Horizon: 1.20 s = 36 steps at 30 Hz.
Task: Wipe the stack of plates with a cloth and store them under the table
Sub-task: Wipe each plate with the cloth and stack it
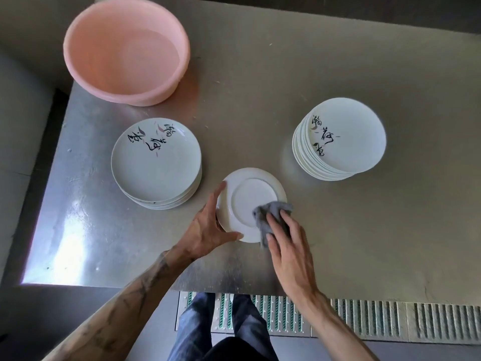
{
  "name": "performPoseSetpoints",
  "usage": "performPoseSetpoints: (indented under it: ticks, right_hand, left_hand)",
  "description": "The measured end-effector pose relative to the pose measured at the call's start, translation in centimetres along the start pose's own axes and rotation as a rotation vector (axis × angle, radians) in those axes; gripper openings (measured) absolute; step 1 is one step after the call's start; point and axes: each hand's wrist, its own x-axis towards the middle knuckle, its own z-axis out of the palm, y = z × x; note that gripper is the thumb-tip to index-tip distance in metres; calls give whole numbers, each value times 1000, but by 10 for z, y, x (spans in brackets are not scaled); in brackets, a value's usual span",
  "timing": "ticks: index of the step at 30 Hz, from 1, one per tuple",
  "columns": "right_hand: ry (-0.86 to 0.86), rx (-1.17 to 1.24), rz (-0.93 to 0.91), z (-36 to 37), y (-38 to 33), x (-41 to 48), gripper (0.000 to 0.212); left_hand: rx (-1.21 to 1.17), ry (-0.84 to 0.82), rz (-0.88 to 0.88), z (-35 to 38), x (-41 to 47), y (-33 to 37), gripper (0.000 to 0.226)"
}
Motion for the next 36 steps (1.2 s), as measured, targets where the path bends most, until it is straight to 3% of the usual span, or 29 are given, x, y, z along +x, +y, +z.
performPoseSetpoints:
  ticks: [8,13,18,23,29,36]
  right_hand:
    - [-33,-135,-176,-4,19,22,48]
    - [-87,-155,-441,14,-10,32,57]
    - [-90,-77,-337,10,-13,69,52]
    - [-102,-107,-402,15,-13,53,53]
    - [-89,-97,-219,22,-49,90,53]
    - [-105,-85,-277,13,-37,81,50]
  left_hand:
    - [36,-72,46,-6,1,0,125]
    - [-1,-87,48,-4,3,-3,127]
    - [-62,-81,54,-5,6,-2,129]
    - [-89,-88,61,-1,3,-2,126]
    - [-139,-18,39,1,4,5,128]
    - [-78,-34,46,3,4,4,125]
